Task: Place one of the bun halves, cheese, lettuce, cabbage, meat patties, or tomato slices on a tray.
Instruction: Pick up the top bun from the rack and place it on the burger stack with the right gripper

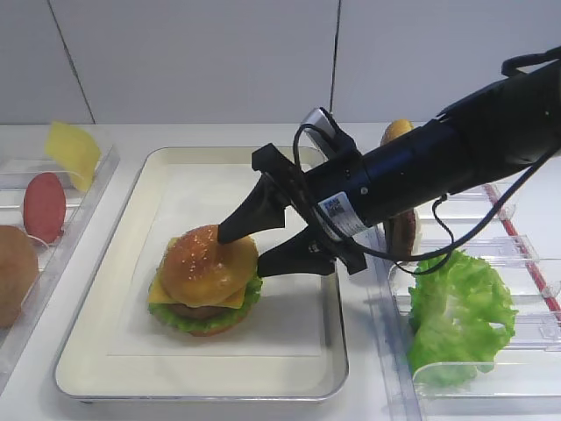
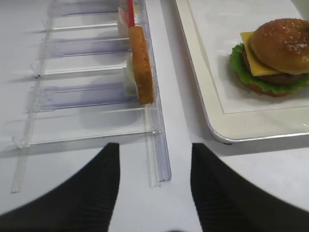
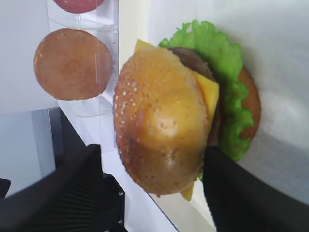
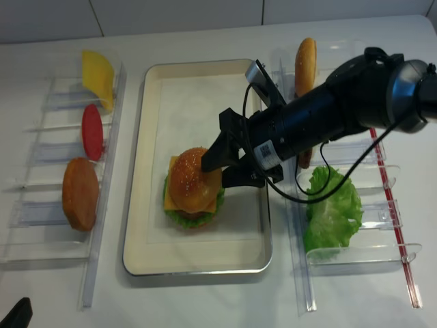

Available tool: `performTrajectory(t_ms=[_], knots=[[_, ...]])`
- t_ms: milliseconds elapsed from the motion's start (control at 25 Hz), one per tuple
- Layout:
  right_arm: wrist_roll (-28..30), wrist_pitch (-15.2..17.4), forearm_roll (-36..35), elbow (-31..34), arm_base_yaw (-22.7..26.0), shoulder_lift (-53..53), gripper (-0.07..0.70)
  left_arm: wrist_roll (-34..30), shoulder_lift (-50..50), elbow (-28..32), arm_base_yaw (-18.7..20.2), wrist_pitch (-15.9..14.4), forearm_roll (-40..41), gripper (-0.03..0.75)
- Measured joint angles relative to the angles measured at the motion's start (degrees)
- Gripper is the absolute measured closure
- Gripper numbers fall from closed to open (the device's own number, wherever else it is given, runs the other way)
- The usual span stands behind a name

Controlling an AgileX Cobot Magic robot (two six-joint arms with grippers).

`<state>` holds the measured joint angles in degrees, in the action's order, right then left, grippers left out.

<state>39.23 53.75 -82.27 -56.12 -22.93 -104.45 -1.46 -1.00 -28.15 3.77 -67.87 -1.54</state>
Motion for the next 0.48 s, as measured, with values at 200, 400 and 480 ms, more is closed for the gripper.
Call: performTrajectory(t_ms=[200, 400, 480], knots=[[-0.6, 1.0, 0.8, -0.1, 0.4, 0.0, 0.139, 0.0, 0.0, 0.0, 0.0, 0.0, 0.0, 0.397], [-0.8, 4.8, 1.1, -0.1, 3.2, 0.0, 0.136, 0.0, 0.0, 0.0, 0.0, 0.0, 0.0, 0.397], [-0.9, 5.2, 1.1, -0.1, 3.4, 0.0, 0.136, 0.0, 0.0, 0.0, 0.0, 0.0, 0.0, 0.397]])
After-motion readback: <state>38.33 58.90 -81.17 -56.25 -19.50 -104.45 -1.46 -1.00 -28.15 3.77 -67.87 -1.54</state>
